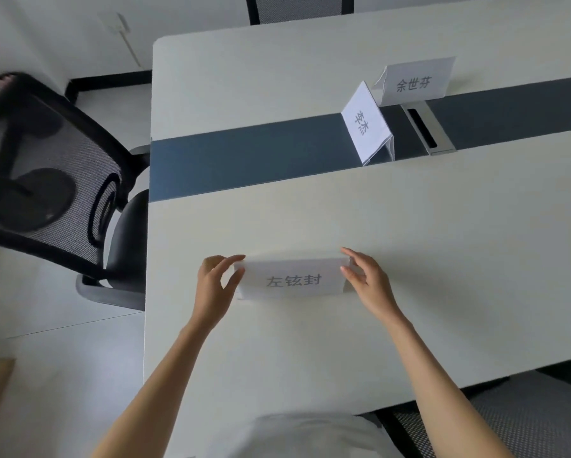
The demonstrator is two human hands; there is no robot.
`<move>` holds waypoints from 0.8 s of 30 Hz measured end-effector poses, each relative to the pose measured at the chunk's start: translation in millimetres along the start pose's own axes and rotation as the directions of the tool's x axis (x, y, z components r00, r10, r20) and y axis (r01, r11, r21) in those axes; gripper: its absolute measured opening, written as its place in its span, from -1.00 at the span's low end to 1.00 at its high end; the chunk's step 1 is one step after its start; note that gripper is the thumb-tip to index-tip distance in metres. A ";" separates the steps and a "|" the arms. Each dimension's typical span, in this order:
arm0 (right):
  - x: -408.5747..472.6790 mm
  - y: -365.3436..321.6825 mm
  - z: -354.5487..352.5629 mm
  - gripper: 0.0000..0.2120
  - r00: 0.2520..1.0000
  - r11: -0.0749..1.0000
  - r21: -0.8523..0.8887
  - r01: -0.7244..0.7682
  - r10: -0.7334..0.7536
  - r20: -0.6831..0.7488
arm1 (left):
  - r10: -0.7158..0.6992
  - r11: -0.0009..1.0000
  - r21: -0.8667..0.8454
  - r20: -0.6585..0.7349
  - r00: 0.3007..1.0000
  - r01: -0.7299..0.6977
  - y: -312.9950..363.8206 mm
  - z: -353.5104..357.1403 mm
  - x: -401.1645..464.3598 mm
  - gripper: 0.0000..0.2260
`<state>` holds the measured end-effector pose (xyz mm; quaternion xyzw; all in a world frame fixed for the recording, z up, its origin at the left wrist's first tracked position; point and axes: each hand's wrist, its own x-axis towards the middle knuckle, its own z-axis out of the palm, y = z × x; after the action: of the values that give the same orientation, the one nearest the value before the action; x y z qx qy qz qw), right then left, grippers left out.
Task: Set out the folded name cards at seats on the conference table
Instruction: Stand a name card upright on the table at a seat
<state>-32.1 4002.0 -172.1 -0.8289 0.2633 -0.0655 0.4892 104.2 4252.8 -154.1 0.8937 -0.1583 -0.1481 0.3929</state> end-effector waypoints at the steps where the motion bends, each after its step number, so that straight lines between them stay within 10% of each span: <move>1: 1.0 2.3 0.0 -0.68 1.000 1.000 0.005 0.027 -0.027 0.006 | 0.000 1.000 0.008 -0.005 1.000 0.000 0.8 -1.2 0.8 -0.78; 12: 20.2 -21.1 -73.7 -0.78 0.991 0.951 0.297 0.090 -0.056 -0.121 | 0.191 0.973 -0.132 0.005 0.981 -0.189 91.0 -14.7 18.0 -0.85; 24: 78.0 94.5 -166.8 -0.75 0.907 0.924 0.367 -0.102 0.239 -0.348 | 0.100 0.994 -0.063 0.319 0.942 -0.084 181.2 152.1 101.1 -0.77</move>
<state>-61.9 3797.3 -178.1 -0.6756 0.4115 -0.2285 0.5674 106.4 3996.6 -131.0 0.8393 -0.2582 -0.2773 0.3899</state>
